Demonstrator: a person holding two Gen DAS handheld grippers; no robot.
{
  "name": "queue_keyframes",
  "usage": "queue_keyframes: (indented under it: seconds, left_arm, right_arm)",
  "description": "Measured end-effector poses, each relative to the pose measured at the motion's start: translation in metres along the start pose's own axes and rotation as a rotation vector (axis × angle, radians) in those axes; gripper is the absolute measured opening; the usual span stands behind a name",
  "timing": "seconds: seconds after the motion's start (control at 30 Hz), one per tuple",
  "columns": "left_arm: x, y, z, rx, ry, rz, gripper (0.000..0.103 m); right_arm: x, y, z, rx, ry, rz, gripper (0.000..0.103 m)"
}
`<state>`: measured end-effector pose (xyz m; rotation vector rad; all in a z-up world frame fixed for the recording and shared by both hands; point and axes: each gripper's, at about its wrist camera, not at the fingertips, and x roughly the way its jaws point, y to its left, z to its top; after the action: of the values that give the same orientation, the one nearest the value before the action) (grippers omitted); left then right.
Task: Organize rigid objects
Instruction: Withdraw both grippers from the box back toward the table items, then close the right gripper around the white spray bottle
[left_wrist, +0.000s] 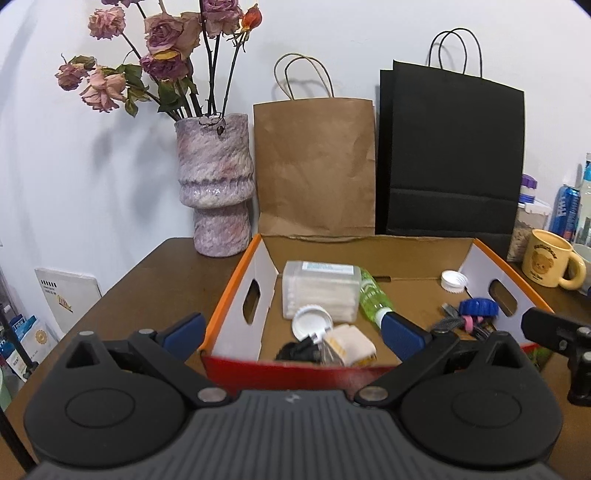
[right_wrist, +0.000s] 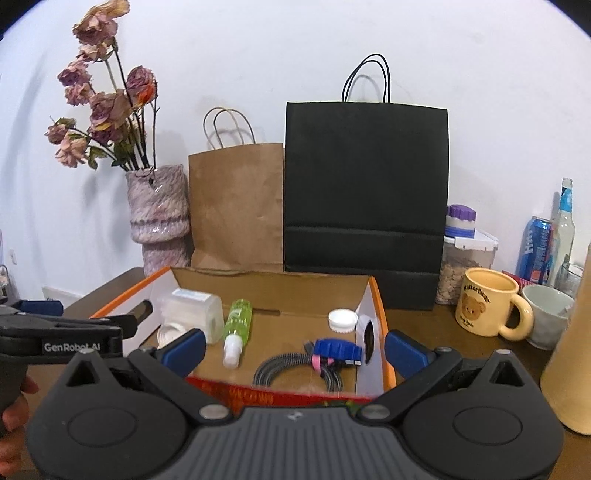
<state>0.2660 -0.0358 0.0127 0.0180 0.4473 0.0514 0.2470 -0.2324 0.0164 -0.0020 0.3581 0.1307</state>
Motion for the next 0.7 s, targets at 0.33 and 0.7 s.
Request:
queue_keyframes:
  seconds: [0.33,0.7]
  left_arm:
    - [-0.026,0.002,-0.028,0.012,0.037,-0.017,0.103]
    - [-0.043,0.006,-0.060,0.019,0.092,-0.008,0.103]
  right_arm:
    - [-0.024,0.009,-0.038,-0.044,0.074,0.012,0.103]
    - [-0.035,0.016,-0.078,-0.061,0.179,0.019,0.103]
